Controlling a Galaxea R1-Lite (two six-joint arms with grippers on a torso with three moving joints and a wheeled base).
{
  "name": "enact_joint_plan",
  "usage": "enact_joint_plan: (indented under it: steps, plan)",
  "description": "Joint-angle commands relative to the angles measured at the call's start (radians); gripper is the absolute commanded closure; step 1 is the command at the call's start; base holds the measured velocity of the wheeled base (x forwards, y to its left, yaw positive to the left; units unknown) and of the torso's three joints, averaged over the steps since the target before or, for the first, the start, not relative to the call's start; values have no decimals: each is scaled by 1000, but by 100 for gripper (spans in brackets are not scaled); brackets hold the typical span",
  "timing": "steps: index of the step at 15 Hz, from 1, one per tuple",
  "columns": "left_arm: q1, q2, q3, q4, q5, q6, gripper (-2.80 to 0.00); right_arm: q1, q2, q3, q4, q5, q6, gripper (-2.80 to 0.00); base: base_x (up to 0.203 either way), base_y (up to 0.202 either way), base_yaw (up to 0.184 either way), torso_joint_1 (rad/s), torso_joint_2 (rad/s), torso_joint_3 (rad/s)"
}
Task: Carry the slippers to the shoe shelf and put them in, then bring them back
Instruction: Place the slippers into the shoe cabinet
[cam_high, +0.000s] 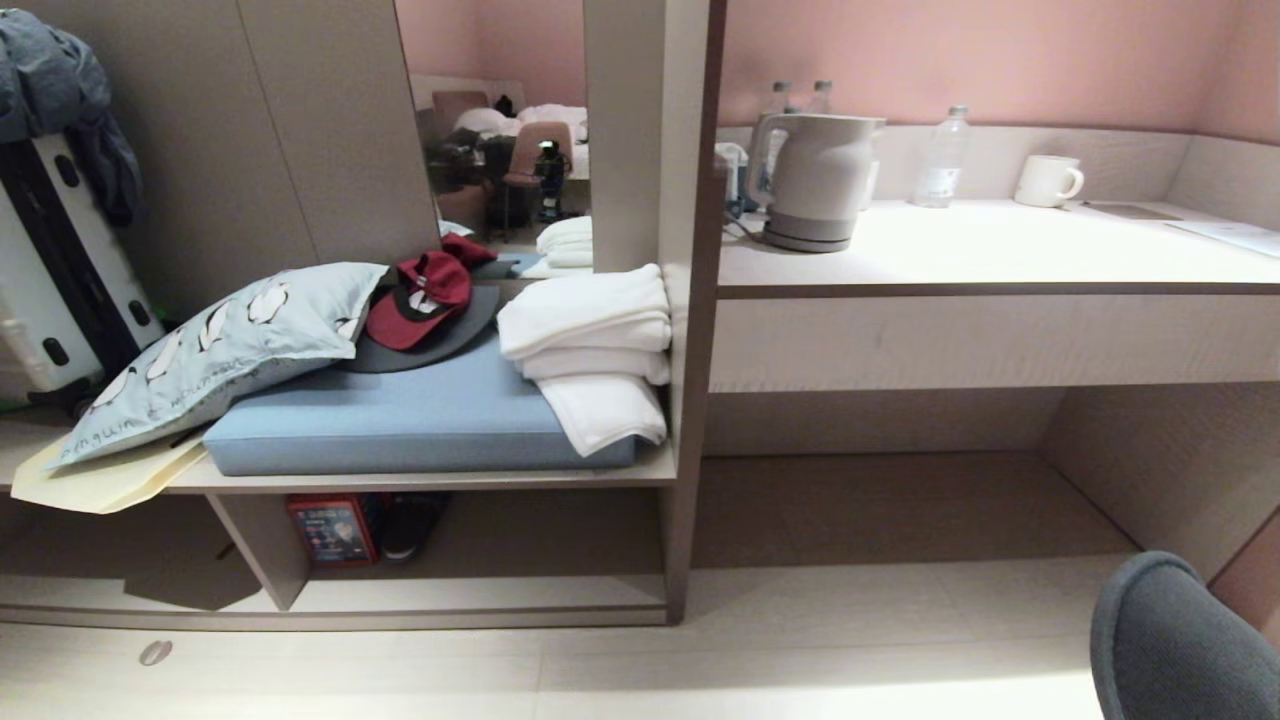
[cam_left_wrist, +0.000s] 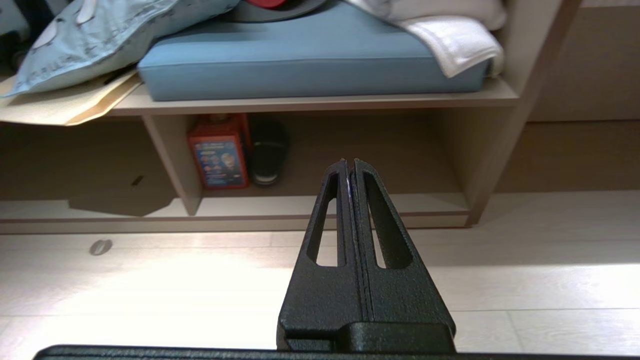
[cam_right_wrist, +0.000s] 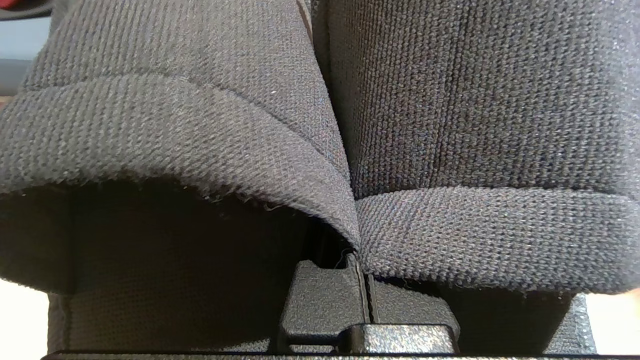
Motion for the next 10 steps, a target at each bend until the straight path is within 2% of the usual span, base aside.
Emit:
enact_joint_plan:
  steps: [1,10]
  plan:
    - [0,0,0,-1,0,0,0,0,1,2,0,0,0,0,0,198,-5,2,-1,2]
    - [0,0,0,-1,0,0,0,0,1,2,0,0,0,0,0,195,-1,2,2,2]
